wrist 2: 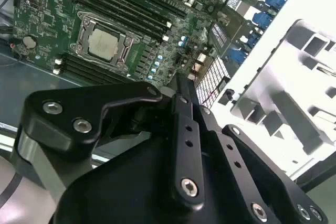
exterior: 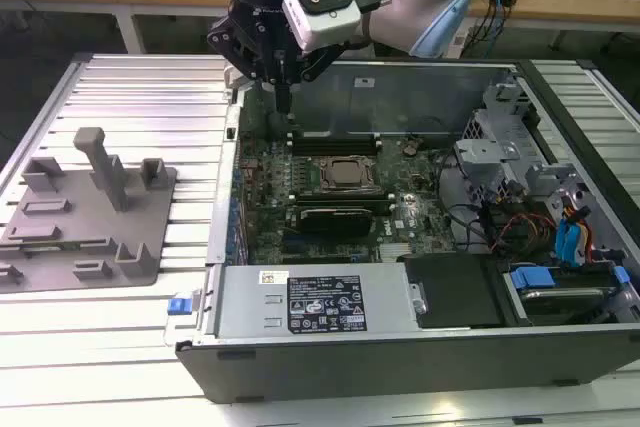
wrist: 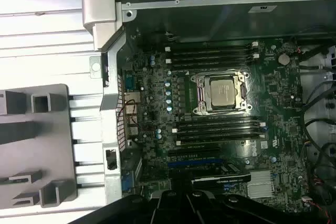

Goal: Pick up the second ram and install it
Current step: 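Reach for the second ram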

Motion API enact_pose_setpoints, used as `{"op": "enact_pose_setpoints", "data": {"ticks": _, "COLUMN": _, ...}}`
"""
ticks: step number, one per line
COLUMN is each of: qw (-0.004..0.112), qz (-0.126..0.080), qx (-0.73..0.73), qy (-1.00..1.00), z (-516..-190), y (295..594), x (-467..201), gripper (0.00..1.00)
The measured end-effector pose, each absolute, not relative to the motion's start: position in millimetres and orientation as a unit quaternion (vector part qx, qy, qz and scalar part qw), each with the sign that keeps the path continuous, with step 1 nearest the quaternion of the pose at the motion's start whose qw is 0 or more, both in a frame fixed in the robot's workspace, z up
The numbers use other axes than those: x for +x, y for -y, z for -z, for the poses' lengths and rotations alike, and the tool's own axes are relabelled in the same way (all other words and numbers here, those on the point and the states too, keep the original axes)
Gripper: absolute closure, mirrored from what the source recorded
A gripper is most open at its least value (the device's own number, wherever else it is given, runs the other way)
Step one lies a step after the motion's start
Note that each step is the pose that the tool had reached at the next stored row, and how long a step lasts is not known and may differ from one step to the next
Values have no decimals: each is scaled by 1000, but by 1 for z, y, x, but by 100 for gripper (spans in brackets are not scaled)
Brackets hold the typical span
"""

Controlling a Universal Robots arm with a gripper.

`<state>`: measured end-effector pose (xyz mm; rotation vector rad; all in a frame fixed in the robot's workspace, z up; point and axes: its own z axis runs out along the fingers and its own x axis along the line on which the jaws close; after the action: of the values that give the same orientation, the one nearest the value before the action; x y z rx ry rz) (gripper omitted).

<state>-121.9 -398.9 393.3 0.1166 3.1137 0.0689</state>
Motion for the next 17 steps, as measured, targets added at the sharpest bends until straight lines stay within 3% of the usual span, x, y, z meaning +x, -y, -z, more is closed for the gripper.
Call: {"op": "enact_pose_setpoints", "data": {"ticks": 17, "qw": 13, "qz": -22, "qx": 37, "qy": -999, "z": -393, "y": 399, "x": -156, "gripper": 92}}
